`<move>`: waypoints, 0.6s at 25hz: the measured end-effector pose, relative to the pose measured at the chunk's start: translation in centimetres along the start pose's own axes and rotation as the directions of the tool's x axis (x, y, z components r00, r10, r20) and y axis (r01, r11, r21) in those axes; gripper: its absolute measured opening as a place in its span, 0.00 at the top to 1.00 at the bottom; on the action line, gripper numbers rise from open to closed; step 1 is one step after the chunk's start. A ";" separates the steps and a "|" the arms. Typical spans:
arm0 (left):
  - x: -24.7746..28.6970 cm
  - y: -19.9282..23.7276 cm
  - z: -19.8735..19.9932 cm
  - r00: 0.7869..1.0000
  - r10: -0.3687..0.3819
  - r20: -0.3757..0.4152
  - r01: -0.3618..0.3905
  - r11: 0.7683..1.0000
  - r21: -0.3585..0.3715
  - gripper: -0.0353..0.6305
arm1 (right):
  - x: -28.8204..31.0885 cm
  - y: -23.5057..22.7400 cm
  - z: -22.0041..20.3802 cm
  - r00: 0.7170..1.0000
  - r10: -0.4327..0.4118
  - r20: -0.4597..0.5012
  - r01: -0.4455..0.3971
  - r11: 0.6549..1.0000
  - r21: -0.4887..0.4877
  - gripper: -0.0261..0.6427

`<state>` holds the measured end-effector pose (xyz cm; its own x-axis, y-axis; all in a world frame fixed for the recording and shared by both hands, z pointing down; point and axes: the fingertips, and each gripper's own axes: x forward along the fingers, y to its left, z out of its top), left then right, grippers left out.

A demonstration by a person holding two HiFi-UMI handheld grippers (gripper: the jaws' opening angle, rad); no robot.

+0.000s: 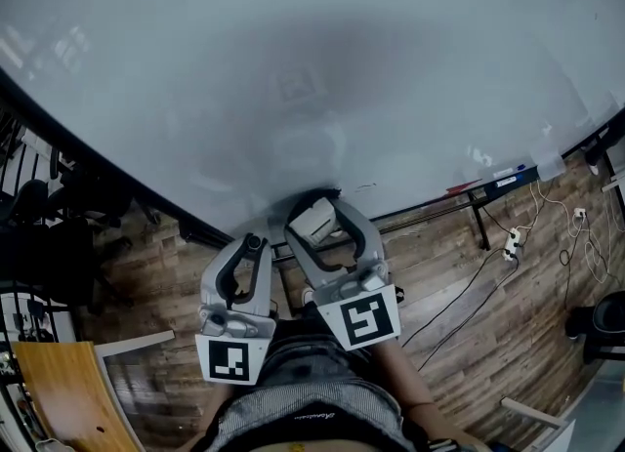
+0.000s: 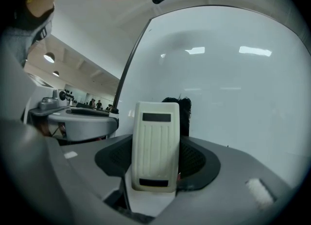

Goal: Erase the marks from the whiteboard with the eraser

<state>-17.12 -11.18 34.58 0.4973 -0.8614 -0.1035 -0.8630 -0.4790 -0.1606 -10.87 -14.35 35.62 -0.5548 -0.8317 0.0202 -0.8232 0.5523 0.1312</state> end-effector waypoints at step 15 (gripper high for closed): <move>2.7 -3.8 0.4 1.000 0.016 -0.024 -0.015 1.000 0.020 0.84 | -3.3 -7.5 -1.3 0.999 -0.050 0.022 0.048 0.996 0.071 0.58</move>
<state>-12.46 -11.66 34.54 0.4814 -0.8726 -0.0829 -0.8686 -0.4622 -0.1789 -2.70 -15.88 35.88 -0.5157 -0.8567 -0.0080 -0.8554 0.5143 0.0613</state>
